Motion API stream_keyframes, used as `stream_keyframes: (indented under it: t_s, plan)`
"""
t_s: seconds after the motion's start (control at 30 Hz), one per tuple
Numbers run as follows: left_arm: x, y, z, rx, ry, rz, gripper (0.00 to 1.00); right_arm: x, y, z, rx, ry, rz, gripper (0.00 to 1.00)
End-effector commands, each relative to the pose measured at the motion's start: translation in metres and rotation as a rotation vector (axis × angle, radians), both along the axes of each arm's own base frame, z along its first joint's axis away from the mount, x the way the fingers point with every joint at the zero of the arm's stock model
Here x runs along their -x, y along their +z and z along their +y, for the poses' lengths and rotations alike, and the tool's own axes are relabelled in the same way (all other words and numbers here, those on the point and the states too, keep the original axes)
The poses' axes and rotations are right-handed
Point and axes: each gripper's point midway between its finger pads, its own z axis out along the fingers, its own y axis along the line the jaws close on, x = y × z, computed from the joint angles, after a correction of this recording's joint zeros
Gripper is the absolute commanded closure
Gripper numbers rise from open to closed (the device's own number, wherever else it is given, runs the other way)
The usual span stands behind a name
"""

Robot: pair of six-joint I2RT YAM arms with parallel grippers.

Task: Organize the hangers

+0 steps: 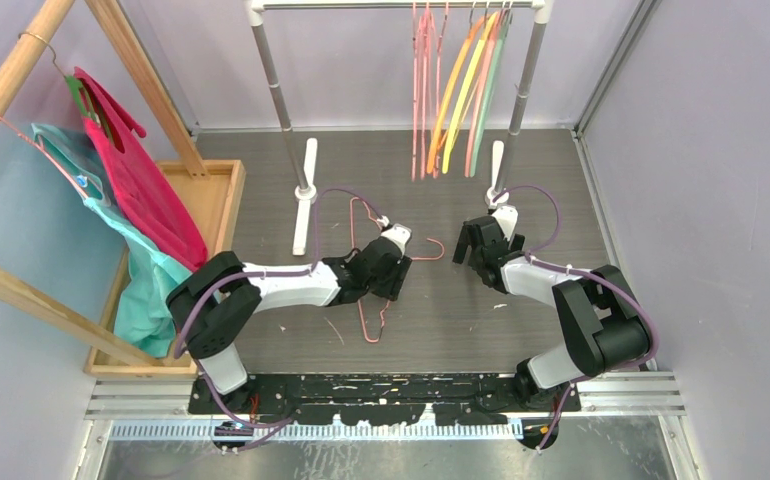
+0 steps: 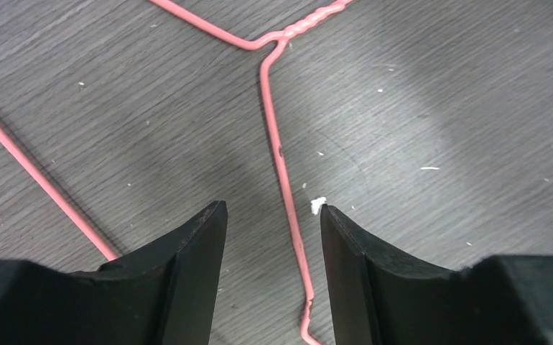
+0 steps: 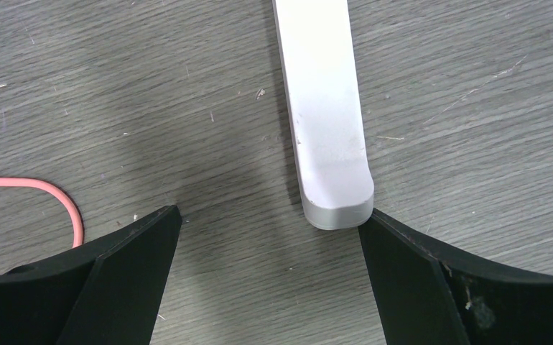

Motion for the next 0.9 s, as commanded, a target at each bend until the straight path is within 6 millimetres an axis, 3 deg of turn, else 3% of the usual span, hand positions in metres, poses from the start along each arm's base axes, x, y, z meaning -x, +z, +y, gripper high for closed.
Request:
stream_keyframes:
  t_s: [0.0,0.2,0.43,0.5,0.7,0.87]
  plan:
    - [-0.013,0.008,-0.006,-0.003,0.055,-0.041,0.48,-0.008,0.002,0.012,-0.062,0.017,-0.021,0.00]
    - [-0.008,-0.009,-0.009,-0.067,0.056,-0.015,0.49,-0.008,0.002,0.012,-0.059,0.015,-0.021,0.00]
    - [0.001,-0.020,-0.009,-0.081,0.041,0.029,0.60,-0.008,0.000,0.013,-0.061,0.020,-0.016,0.00]
    - [0.004,-0.026,-0.007,-0.091,0.040,0.049,0.66,-0.007,0.000,0.012,-0.060,0.019,-0.016,0.00]
    - [0.016,-0.047,0.002,-0.123,0.032,0.102,0.99,-0.007,0.002,0.012,-0.060,0.017,-0.022,0.00]
    - [0.023,-0.050,0.010,-0.117,0.024,0.103,1.00,-0.007,0.003,0.011,-0.059,0.017,-0.022,0.00]
